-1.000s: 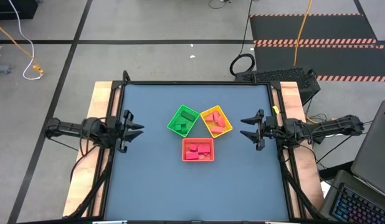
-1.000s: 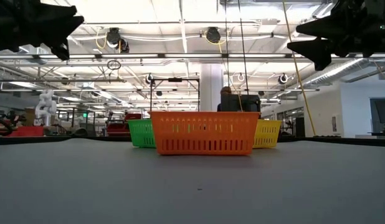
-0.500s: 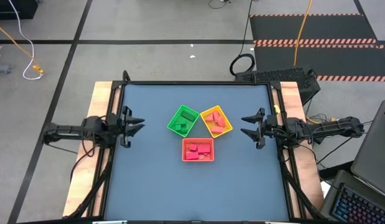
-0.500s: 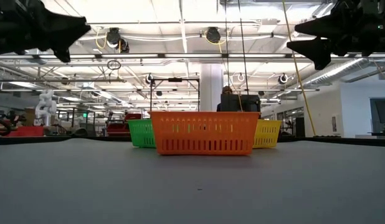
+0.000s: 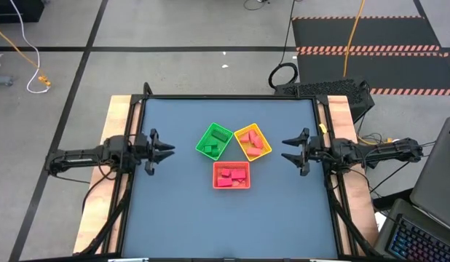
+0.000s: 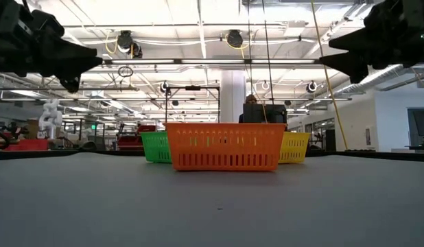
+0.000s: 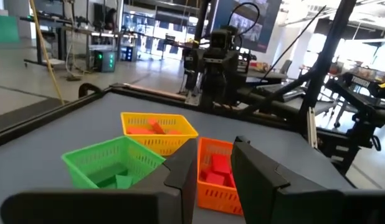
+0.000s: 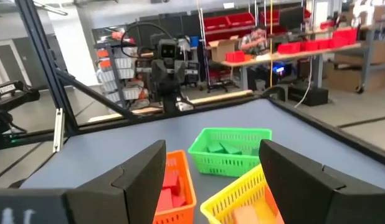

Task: Sort & place blocks by color
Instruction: Return to Home Position

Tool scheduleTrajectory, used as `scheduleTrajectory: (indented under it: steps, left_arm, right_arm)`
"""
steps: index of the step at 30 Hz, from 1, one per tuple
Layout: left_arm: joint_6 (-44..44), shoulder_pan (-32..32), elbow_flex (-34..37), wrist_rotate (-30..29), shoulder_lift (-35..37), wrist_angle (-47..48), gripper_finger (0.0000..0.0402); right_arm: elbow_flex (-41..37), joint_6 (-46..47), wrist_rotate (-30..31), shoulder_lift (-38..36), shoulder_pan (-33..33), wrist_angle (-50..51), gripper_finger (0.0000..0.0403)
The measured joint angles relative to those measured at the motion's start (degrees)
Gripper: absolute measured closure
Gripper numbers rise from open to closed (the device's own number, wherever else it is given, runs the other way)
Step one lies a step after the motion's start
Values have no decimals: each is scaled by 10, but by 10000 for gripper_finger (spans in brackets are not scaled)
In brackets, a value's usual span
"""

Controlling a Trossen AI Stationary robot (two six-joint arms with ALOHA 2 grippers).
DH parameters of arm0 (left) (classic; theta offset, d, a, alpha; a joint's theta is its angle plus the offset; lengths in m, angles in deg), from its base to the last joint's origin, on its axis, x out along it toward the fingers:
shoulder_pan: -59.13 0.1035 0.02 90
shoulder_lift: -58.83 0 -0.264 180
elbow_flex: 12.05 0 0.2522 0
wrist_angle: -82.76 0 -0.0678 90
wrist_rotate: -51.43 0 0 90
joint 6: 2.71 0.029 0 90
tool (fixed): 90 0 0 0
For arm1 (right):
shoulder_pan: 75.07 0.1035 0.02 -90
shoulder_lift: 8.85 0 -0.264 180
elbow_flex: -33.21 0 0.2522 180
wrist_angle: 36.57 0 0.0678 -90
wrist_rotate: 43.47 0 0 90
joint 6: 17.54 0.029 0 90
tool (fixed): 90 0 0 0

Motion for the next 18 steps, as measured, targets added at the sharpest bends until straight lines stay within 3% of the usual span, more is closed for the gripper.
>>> scheduleTrajectory:
  steps: [6, 11, 13, 16, 18]
  left_arm:
    - [9, -2, 0, -1, -4, 23, 305]
    - [9, -2, 0, -2, -5, 23, 305]
    - [5, -2, 0, -3, -5, 23, 305]
    - [2, -2, 0, -4, -6, 23, 305]
    - [0, -3, 0, -5, -9, 23, 305]
  right_arm:
    - [-3, -10, 0, 0, 0, 11, 149]
    - [-55, 5, 2, 0, -1, -29, 149]
    - [-56, 17, 4, 1, -1, 7, 149]
    - [-57, -3, 3, 4, -1, -42, 149]
    - [-57, -38, -1, 5, -1, -134, 149]
